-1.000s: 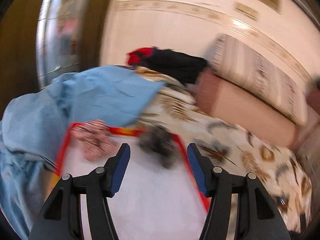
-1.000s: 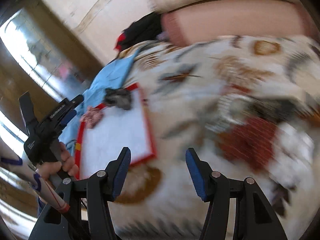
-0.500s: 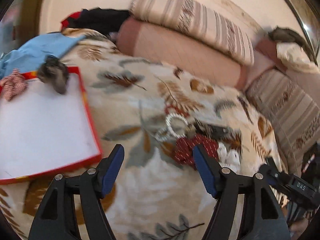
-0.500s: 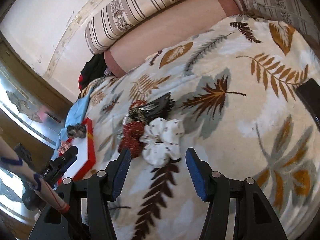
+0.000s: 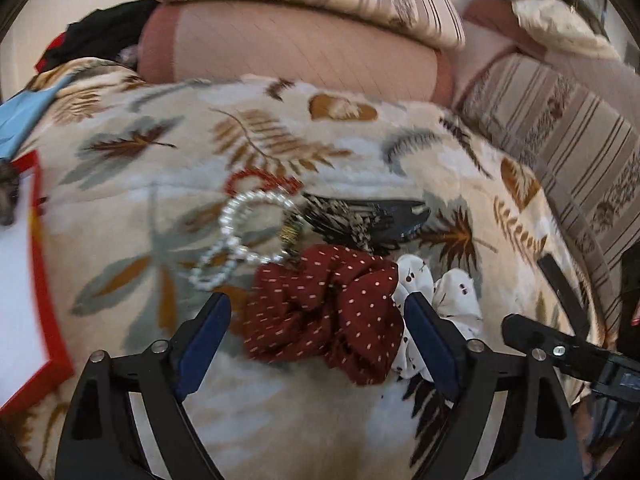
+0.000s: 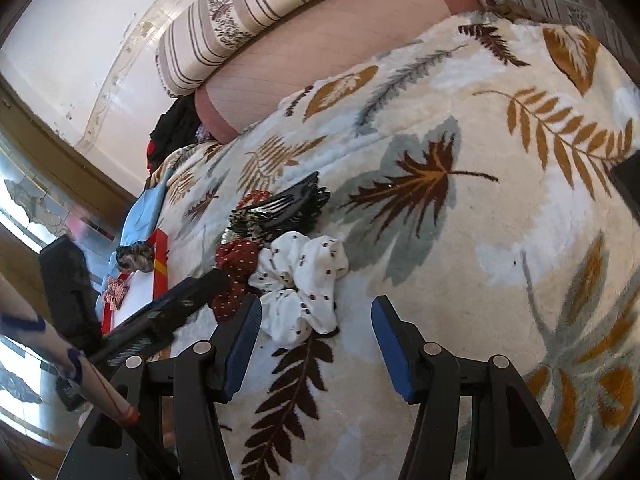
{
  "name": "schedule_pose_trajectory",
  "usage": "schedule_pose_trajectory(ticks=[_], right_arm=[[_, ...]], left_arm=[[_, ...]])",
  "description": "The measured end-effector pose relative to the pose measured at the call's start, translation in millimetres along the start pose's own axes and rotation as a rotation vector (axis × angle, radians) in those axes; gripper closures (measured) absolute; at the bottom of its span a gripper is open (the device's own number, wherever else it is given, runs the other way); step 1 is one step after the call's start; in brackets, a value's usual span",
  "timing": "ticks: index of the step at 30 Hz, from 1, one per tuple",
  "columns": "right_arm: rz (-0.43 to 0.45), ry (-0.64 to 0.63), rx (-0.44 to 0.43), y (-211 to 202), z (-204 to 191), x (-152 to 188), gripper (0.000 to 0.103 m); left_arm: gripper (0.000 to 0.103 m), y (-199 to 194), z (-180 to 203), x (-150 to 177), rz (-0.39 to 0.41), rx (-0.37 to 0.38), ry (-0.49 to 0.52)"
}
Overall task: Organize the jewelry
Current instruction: 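Grasp the dark red polka-dot scrunchie with the left tool while the right tool grasps the white cherry-print scrunchie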
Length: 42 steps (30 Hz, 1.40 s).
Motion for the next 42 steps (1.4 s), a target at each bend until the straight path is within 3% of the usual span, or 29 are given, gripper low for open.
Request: schedule_pose_trajectory(ticks=[2,4,5,7,12,18,19,22,25,27,29,31,33,42], right_arm=[[0.001,-0.003,0.008,1,0,-1,0.040],[0.000,-0.015,0.021,4,0,-1,0.038],[-0.003,-0.025,0.028,6,-1,-1,0.038],[-0.015,-0.048,0.043,12,-4,-2,0.037],[-0.049,-0.140,0.085,33,-18,-1,0.034],[-0.112,-0.209,0.135,68,-26,5,0.033],[-0.115,-0.221,0.147,70,-27,7,0.037],[-0.132,-0.242,0.163,75,-26,10,0.069],[-0.131,-0.226,0.152,73,-22,9,0.083],[-0.131,-0.217,0.141,71,-22,9,0.086],[-0.121,-0.222,0.143,67,-24,9,0.087],[-0.095,-0.226,0.147,61,-27,7,0.087],[-0.053,-0.231,0.158,52,-28,2,0.087],[0.065,-0.238,0.126,23,-38,-7,0.087]], left_arm=[[0.016,9,4,1,-0.006,-0.024,0.021],[0.023,9,2,1,0.010,-0.026,0.017],[0.038,8,-1,0,0.010,-0.031,0.014],[0.051,7,-8,-1,-0.003,-0.017,-0.002],[0.073,0,-19,-3,0.001,0.007,-0.030],[0.074,-6,-15,-3,0.031,-0.014,0.015],[0.074,-5,-14,-2,0.029,-0.015,0.019],[0.074,1,-15,-1,0.016,-0.027,0.020],[0.073,7,-15,0,0.008,-0.037,0.020],[0.058,12,-16,1,0.001,-0.056,0.015],[0.058,18,-16,3,-0.005,-0.061,0.008],[0.064,19,-16,3,0.004,-0.070,0.015],[0.085,17,-15,3,0.014,-0.069,0.020],[0.087,-19,-9,-4,0.150,-0.100,0.045]])
Point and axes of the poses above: each gripper's, at about its wrist camera, not at the fingertips, and y roughly the way its jaws point, z to its right, x to its underside, the point moved 4 cm from there along y, roughly the way its jaws point, and after that the axes turned 13 degrees about -x, right-handed, at the moved point
